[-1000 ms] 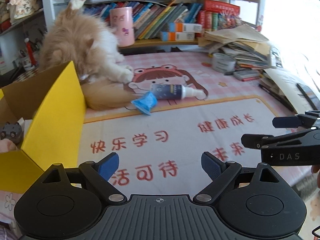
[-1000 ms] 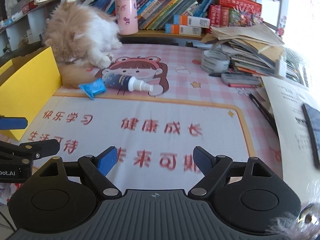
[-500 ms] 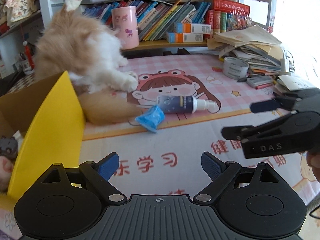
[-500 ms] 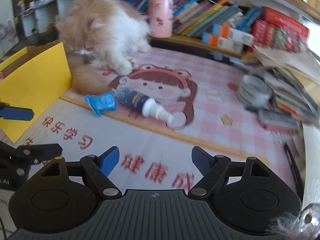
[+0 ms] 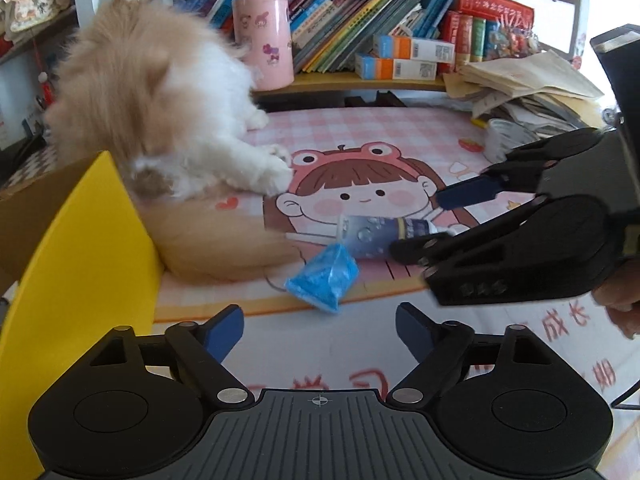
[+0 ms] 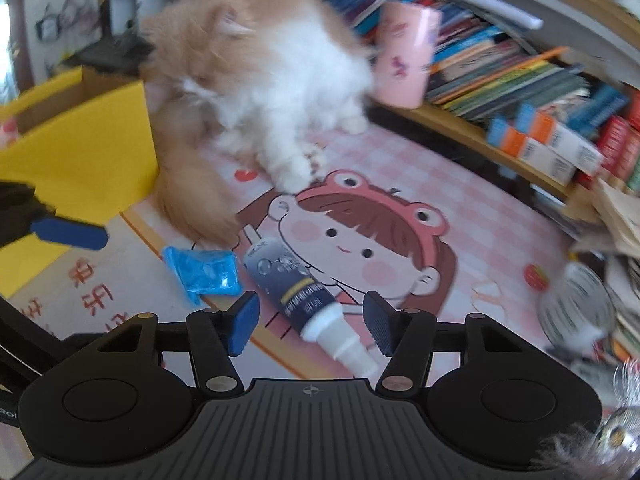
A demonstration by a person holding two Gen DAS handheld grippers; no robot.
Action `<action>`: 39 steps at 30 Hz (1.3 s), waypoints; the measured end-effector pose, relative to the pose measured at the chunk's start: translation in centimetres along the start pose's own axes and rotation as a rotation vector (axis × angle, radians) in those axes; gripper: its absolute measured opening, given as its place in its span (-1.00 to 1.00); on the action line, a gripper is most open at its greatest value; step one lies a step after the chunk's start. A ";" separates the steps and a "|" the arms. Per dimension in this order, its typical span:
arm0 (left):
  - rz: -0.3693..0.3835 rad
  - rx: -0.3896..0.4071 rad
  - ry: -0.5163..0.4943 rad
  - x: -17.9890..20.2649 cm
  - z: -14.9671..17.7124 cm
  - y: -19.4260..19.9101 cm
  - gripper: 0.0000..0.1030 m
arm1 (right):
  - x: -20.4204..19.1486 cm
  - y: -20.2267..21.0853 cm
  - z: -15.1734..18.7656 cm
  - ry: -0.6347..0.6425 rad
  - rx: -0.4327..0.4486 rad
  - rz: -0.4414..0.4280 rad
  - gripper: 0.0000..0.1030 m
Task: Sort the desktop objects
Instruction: 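Grasp the blue plastic bag with the left tool while the right tool grasps the blue-capped tube, then lift the blue bag and tube with both tools toward the yellow box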
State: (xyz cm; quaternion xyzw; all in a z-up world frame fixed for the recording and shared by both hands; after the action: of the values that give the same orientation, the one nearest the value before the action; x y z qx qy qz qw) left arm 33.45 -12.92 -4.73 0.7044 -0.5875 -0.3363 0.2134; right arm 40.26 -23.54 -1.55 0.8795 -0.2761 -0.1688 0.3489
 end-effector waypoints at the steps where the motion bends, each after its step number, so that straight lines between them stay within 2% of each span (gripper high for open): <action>1: 0.003 0.000 -0.006 0.2 -0.3 -0.5 0.51 | 0.2 -0.6 -0.2 0.011 -0.007 -0.004 0.08; 5: -0.006 -0.019 -0.059 1.0 -0.9 -2.3 0.28 | 1.1 -2.6 -1.0 0.014 -0.040 -0.053 0.04; 10: 0.007 -0.015 -0.107 1.5 -1.4 -3.5 -0.01 | 1.9 -3.9 -1.3 0.008 -0.079 -0.090 -0.15; 14: 0.011 -0.027 -0.108 1.5 -1.7 -4.4 -0.14 | 2.9 -3.8 -0.9 -0.013 -0.094 -0.069 -0.39; 17: 0.026 -0.036 -0.093 1.4 -1.6 -4.8 -0.24 | 4.0 -3.4 -0.3 -0.064 -0.101 -0.073 -0.41; 19: 0.057 -0.042 -0.075 1.3 -1.5 -4.8 -0.43 | 4.5 -3.0 -0.1 -0.094 -0.096 -0.080 -0.41; 22: 0.067 -0.042 -0.076 1.3 -1.3 -4.4 -0.45 | 4.4 -3.0 -0.2 -0.095 -0.101 -0.080 -0.40; 26: 0.106 -0.055 -0.011 0.5 -0.5 -2.8 -0.45 | 4.5 -3.5 -0.6 -0.089 -0.100 -0.079 -0.39; 29: 0.130 -0.059 0.049 -0.6 0.2 -1.1 -0.46 | 4.7 -3.9 -1.0 -0.085 -0.096 -0.059 -0.18; 31: 0.136 -0.061 0.080 -1.3 0.6 -0.1 -0.46 | 4.9 -4.1 -1.2 -0.089 -0.090 -0.048 -0.15; 34: 0.138 -0.067 0.122 -2.3 1.2 1.1 -0.46 | 5.1 -4.4 -1.4 -0.113 -0.078 -0.048 -0.17; 36: 0.138 -0.068 0.140 -2.8 1.5 1.8 -0.46 | 5.0 -4.4 -1.4 -0.113 -0.070 -0.051 -0.41; 39: 0.139 -0.059 0.162 -3.5 1.7 3.0 -0.47 | 4.3 -4.1 -1.1 -0.104 -0.057 -0.003 -0.42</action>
State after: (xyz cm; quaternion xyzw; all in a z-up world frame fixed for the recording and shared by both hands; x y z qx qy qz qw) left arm 29.88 -9.99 -3.06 0.6802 -0.6058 -0.2795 0.3036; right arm 45.73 -23.03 -4.13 0.8598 -0.2874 -0.2227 0.3587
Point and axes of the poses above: each gripper's, at about its wrist camera, not at the fingertips, and y roughly against the way its jaws point, x to its right, z to its underside, the point moved 4 cm from there along -y, roughly the way its jaws point, and after that the axes turned 15 degrees about -z, right-handed, at the moved point
